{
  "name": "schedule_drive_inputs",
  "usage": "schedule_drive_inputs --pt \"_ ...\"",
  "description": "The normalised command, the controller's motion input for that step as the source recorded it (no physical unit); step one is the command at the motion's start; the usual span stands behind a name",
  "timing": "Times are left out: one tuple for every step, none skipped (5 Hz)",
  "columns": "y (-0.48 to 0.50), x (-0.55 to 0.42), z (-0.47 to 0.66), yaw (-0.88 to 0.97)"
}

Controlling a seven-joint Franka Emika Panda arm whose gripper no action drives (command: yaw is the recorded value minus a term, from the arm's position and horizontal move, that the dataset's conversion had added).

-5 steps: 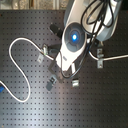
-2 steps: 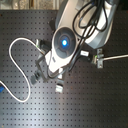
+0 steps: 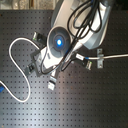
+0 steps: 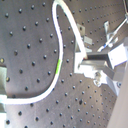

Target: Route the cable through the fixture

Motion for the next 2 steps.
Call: schedule_drive_inputs --pt "-0.563 -0.026 0.00 -0.24" --pt "-0.584 -0.051 0.00 -0.19"
